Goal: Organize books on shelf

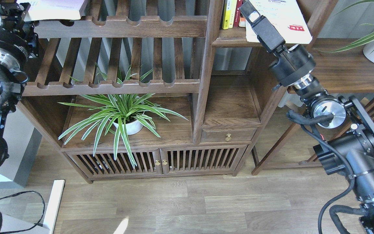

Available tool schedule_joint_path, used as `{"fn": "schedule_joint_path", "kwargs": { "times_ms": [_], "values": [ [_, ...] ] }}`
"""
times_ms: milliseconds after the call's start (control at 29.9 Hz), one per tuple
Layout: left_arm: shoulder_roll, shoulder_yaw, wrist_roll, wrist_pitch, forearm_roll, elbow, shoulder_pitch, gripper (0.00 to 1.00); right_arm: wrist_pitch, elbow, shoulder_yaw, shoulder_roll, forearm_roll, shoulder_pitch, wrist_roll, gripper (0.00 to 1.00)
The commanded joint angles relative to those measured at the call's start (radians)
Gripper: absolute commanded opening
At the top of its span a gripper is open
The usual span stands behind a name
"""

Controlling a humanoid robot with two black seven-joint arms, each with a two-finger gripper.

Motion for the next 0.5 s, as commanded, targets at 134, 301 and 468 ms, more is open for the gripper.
{"fn": "schedule_joint_path", "kwargs": {
  "times_ms": [134,301,468],
  "values": [
    [0.007,-0.003,-0.002,-0.036,0.003,-0.013,0.004,0.03,0.000,-0.006,-0.003,0.058,0.000,0.024,-0.001,0.57],
    [0.008,0.002,0.006,-0.125,0.003,-0.027,0.014,0.02,0.000,-0.009,-0.010,0.098,0.000,0.047,-0.001,0.57],
    [0.013,0.025,0.034,-0.221,0.005,-0.030,0.033,0.02,0.000,-0.032,-0.007,0.179,0.002,0.037,0.005,0.57]
  ]
}}
